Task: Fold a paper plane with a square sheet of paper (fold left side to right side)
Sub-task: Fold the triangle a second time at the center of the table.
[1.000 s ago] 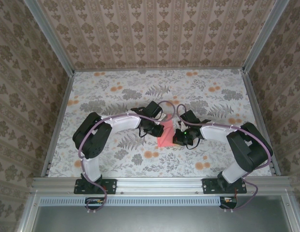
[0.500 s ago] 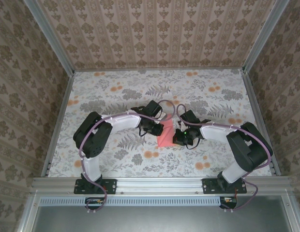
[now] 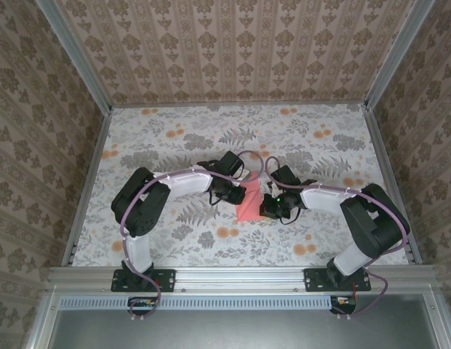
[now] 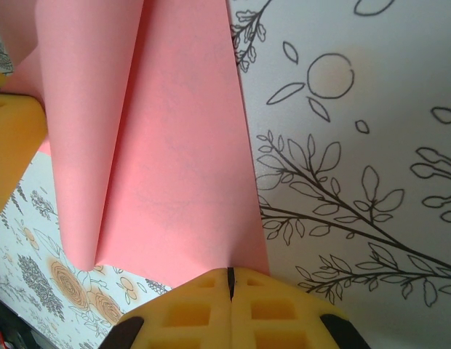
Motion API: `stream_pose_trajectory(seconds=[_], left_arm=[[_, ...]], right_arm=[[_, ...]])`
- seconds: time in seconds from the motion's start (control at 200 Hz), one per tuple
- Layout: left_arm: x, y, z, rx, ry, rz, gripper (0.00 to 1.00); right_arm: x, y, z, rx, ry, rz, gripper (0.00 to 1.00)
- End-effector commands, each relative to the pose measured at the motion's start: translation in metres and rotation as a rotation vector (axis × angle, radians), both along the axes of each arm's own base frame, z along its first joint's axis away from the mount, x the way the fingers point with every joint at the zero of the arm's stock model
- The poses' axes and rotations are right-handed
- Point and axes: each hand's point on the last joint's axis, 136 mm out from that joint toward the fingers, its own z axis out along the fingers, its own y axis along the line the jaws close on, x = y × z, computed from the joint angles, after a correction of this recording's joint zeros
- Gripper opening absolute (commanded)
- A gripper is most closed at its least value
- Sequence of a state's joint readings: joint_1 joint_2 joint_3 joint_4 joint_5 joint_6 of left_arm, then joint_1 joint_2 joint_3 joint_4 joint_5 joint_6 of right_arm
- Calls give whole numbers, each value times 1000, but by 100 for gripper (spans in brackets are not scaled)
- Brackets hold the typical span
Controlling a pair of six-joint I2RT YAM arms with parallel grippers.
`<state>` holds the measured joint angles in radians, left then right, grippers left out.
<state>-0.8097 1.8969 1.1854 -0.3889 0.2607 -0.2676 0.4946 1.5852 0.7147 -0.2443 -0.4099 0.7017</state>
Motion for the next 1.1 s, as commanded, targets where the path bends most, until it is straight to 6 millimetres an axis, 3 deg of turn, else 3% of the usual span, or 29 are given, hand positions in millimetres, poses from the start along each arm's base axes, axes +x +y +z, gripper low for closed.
stream_pose_trajectory(seconds=[0.0, 0.63, 1.095], left_arm=[[11, -2, 0, 3, -28, -4, 10], [12, -3, 7, -27, -51, -9, 10], [4, 2, -2, -3, -14, -13, 10]], right_arm=[[-18, -15, -19, -95, 76, 13, 0], [-19, -17, -21, -105, 85, 15, 0], [-18, -16, -21, -107, 84, 18, 0]])
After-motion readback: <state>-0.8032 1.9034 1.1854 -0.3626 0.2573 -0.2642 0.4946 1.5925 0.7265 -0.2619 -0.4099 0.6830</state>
